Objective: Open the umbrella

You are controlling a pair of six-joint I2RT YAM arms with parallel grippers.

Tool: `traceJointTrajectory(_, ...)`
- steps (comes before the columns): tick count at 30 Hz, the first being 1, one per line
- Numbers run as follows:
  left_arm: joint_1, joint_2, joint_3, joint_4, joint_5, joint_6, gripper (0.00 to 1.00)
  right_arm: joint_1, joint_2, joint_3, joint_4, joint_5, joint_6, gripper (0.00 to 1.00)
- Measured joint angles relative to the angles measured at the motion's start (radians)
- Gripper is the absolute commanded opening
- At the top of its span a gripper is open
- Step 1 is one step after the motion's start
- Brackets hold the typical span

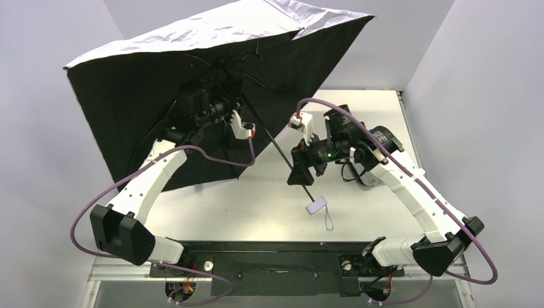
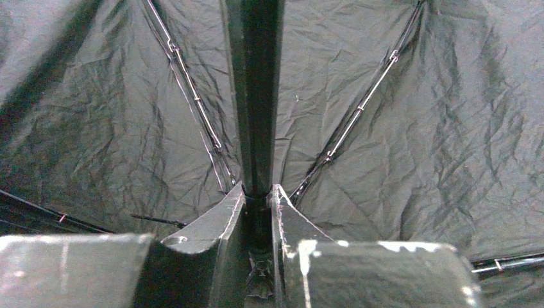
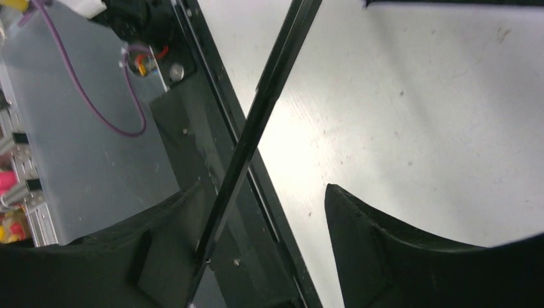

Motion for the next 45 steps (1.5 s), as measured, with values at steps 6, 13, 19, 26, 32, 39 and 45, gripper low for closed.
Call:
traceJointTrajectory(6,0.014,0.008,0.0,0.008,-0.032,0.034,0.0,0.024,0.023,-0.061,-0.109,0.045,-0.083,0.23)
traceJointTrajectory(13,0.035,0.025,-0.025,0.073,-0.085,0.088,0.0,0.023,0.105,-0.077,-0.205,0.108,-0.207,0.0)
traceJointTrajectory(19,0.03,0.056,-0.085,0.185,-0.118,0.096,0.0,0.027,0.11,-0.076,-0.212,0.177,-0.183,0.0)
traceJointTrajectory(26,0.03,0.105,-0.099,0.291,-0.139,0.081,0.1,0.042,0.108,-0.078,-0.173,0.289,-0.206,0.0)
traceJointTrajectory(32,0.055,0.129,-0.122,0.349,-0.128,0.065,0.07,0.073,0.083,-0.123,-0.083,0.416,-0.226,0.0)
traceJointTrajectory(39,0.101,0.149,-0.137,0.394,-0.047,0.066,0.08,0.082,0.067,-0.188,0.012,0.49,-0.265,0.0)
traceJointTrajectory(45,0.153,0.159,-0.139,0.394,0.046,0.065,0.06,0.082,0.067,-0.21,0.063,0.509,-0.292,0.0)
